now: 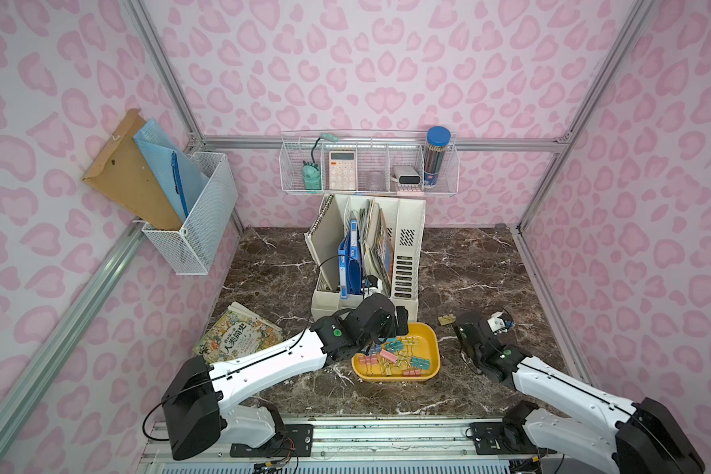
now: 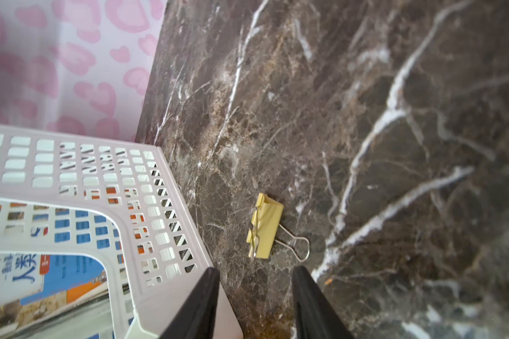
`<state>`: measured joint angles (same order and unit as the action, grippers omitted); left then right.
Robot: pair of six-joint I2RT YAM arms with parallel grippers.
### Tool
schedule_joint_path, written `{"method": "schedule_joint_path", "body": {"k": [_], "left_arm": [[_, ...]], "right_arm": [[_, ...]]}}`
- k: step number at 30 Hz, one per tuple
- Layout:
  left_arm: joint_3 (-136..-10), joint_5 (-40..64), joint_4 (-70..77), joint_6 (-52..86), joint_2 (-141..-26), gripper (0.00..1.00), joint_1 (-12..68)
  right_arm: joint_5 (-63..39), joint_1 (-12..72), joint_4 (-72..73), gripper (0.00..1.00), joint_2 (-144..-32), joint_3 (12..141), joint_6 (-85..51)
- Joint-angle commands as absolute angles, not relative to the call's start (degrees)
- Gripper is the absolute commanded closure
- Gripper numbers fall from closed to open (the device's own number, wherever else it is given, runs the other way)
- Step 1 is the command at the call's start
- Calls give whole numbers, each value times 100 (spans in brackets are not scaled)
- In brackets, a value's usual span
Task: Take out the binder clips from the storage box
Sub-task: Place the binder clip at the center of the board, then pick up the binder clip from the storage box.
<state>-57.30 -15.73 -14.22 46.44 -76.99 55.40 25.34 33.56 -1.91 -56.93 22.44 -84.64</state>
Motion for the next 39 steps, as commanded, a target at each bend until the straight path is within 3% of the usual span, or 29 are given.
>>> {"method": "schedule_joint_path", "body": {"k": [1, 3, 6, 11, 14, 20, 25, 29, 39], "left_arm": [[-5729, -1601, -1258, 4525, -7673, 1, 5537], [-5748, -1599, -1291, 4521, -7699, 0, 5537], [-5672, -1690, -1231, 4605, -7708, 1, 5537], [-5595, -2041, -1344, 4965, -7743, 1, 5537], [-5538, -2063, -1363, 5060, -7743, 1, 5537], [-5334, -2310, -1477, 5361, -7578, 1, 5537], [-5338, -2226, -1583, 5331, -7541, 1, 5531], [-5411, -2162, -1642, 5293, -7592, 1, 5530], [-5449, -2206, -1690, 5301, -7642, 1, 5529]], "right_arm": [[666, 2756, 481, 59, -5238, 2106, -5815], [-474, 2526, 595, 59, -4933, 2110, -4808], [-1397, 2614, 181, 59, -4690, 2384, -3784], [-1496, 3165, -753, 62, -5044, 2911, -2832], [-1387, 3450, -824, 62, -5476, 3075, -3047], [-880, 4188, 370, 60, -6048, 2809, -4728], [-358, 4284, 367, 58, -6518, 2844, -5680], [-454, 4315, 294, 55, -6806, 2953, -5843], [-794, 4348, 435, 60, -7140, 2882, -6134]]}}
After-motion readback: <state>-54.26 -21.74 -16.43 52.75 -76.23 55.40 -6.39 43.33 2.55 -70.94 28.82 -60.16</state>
